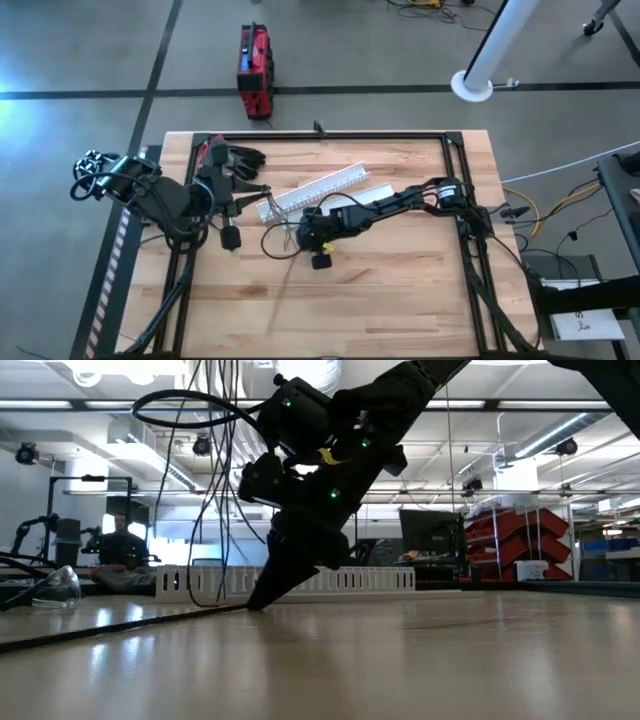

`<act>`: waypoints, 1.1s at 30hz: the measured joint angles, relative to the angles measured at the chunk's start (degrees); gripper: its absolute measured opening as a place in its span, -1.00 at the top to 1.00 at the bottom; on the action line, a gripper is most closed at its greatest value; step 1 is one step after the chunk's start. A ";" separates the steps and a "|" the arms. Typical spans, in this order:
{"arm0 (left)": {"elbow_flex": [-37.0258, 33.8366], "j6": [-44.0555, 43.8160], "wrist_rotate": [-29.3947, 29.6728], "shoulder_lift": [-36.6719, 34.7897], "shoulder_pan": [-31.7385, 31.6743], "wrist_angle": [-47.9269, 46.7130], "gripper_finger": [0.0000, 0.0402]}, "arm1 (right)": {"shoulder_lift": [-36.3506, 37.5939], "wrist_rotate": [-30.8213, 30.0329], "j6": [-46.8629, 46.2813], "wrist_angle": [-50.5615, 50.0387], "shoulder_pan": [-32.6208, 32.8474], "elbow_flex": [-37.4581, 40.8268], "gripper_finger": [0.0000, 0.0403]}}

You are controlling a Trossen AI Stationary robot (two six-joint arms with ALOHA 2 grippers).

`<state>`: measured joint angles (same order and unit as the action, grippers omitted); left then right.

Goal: Ziptie cables
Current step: Put the bundled colored cable into the zip tie

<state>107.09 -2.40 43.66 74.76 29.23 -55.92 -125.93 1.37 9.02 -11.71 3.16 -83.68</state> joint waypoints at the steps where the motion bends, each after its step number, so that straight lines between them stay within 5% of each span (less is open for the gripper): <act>1: 0.00 -0.45 -0.02 -0.06 0.00 0.00 0.98 | 0.23 -0.30 0.00 -0.08 0.04 0.02 0.95; 9: 0.00 -3.49 1.19 -0.22 0.00 0.37 0.98 | 7.83 -11.73 0.00 -5.56 6.16 0.39 0.99; 18: 0.00 -5.61 1.44 -0.22 0.00 2.62 0.98 | 19.03 -25.79 -4.09 -26.55 18.13 0.27 1.00; 25: 0.00 -4.75 0.41 0.69 -0.04 10.18 0.99 | 22.25 -40.79 -21.45 -55.62 27.91 0.28 1.00; 31: 0.00 -4.17 -2.88 2.47 -0.10 21.69 0.99 | 22.40 -46.26 -43.30 -78.35 33.45 0.53 1.00; 33: 0.00 -3.79 -5.87 3.34 -0.17 26.12 0.99 | 22.77 -46.57 -45.37 -78.03 34.59 1.48 1.00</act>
<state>107.09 -6.19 37.79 78.10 29.06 -29.80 -103.16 -45.20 -36.35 -89.75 37.75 -82.20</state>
